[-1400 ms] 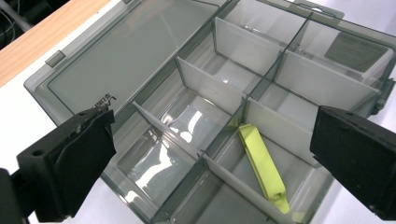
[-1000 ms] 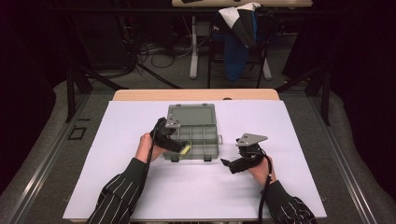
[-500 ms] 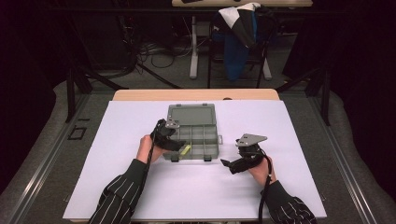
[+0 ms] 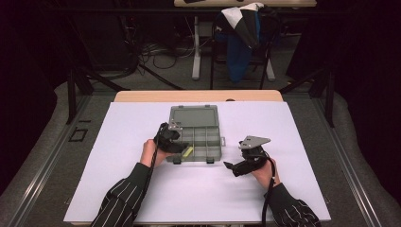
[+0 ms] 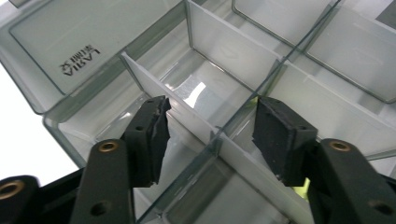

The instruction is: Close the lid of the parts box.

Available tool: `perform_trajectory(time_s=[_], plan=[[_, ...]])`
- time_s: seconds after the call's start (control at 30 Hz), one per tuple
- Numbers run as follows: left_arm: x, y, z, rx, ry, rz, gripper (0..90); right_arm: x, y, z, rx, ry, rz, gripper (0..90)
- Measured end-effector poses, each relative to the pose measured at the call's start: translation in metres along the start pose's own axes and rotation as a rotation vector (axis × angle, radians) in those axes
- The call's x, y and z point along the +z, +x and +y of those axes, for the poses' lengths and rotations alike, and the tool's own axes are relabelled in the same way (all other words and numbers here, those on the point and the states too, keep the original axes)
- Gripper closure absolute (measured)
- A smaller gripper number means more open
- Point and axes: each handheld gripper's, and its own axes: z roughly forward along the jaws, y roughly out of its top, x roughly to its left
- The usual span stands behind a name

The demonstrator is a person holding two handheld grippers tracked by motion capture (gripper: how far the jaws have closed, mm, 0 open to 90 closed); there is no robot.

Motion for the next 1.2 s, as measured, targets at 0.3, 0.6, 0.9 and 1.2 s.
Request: perform_trajectory(time_s=[0.3,0.6,0.9,1.2], plan=[[-0.001,-0.004,-0.002,-0.017,-0.011,0.021,48.5,0.002,-0.001,0.001,-0.007,0.001,-0.001,0.0],[-0.002,-0.007,-0.004,-0.026,-0.016,0.036,50.2,0.004,-0.003,0.005,-0.007,-0.013,-0.010,0.0],[-0.001,-0.007,-0.004,-0.024,-0.015,0.040,51.1,0.006,-0.009,0.013,0.006,-0.037,-0.035,0.0],[-0.001,-0.008,-0.004,-0.024,-0.017,0.042,51.3,0.010,-0.021,0.026,0.005,-0.064,-0.078,0.0]])
